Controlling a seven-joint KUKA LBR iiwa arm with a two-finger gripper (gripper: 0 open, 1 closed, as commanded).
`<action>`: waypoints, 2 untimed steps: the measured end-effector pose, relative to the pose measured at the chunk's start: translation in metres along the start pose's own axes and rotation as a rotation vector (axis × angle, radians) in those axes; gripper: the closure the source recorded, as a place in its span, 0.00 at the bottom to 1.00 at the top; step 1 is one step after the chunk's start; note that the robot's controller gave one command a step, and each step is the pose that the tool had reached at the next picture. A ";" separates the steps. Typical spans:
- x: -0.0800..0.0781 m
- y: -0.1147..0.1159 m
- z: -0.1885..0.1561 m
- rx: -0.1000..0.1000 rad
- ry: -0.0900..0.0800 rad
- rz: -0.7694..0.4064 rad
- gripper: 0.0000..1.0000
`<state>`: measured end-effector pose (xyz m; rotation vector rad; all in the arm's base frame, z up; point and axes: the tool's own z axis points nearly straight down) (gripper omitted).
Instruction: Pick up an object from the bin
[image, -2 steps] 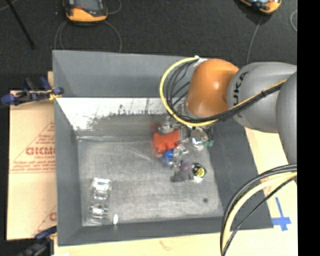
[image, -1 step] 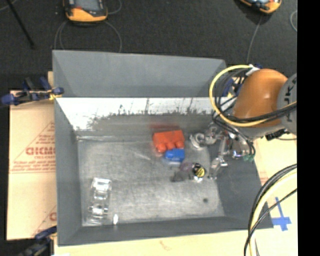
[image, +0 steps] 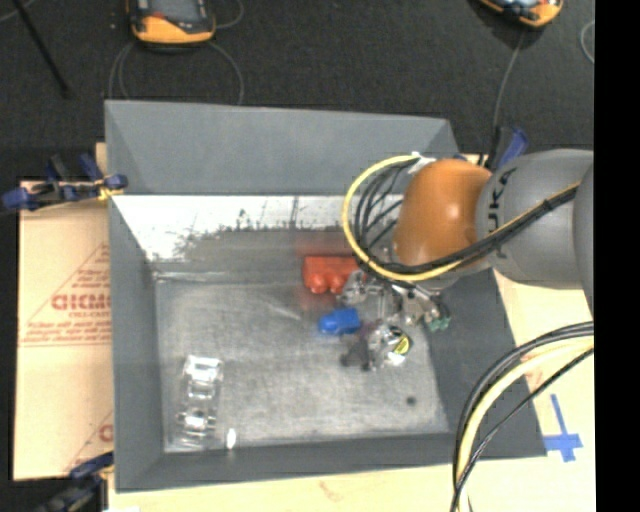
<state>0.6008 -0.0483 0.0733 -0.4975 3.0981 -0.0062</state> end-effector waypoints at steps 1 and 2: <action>-0.004 -0.001 -0.004 0.002 -0.017 0.005 1.00; -0.016 0.016 -0.192 0.001 -0.010 -0.057 1.00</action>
Offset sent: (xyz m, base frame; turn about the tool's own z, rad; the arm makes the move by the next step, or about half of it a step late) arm 0.0000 0.0000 0.0000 0.0000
